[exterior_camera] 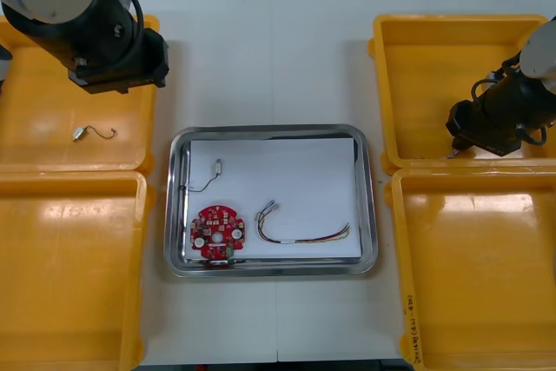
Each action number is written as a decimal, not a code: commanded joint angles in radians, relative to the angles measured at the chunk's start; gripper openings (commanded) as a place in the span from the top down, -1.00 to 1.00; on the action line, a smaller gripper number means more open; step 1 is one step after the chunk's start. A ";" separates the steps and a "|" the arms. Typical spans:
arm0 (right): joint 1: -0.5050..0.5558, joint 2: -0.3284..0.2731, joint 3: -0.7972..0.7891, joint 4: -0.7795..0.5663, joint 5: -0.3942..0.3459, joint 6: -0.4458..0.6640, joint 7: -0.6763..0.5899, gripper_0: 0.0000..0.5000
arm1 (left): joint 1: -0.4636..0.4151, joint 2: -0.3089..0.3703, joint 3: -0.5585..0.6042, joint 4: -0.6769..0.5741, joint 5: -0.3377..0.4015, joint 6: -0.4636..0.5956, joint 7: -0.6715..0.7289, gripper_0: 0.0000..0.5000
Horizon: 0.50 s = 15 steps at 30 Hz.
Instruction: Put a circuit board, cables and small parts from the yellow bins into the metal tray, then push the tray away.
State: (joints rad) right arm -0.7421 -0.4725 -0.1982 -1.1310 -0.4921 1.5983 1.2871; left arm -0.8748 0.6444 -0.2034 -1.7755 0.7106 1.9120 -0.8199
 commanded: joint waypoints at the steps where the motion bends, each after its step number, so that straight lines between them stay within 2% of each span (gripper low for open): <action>1: 0.007 0.008 0.014 -0.018 -0.006 -0.015 -0.043 1.00 | -0.079 0.120 0.024 0.077 0.064 0.008 0.028 -1.00; 4: -0.002 0.003 0.013 -0.016 0.000 -0.017 -0.037 1.00 | -0.084 0.150 0.024 0.119 0.081 0.008 0.010 -1.00; 7: -0.022 -0.011 0.013 -0.021 0.015 -0.012 -0.018 1.00 | -0.084 0.182 0.024 0.183 0.084 0.008 -0.071 -1.00; 15: -0.085 -0.046 0.011 -0.021 0.061 -0.004 0.003 1.00 | -0.082 0.216 0.024 0.346 0.087 -0.087 -0.248 -1.00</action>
State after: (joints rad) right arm -0.7697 -0.4761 -0.1982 -1.1311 -0.4496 1.5946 1.2871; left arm -0.9070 0.8133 -0.2034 -1.4632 0.7887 1.8515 -0.8867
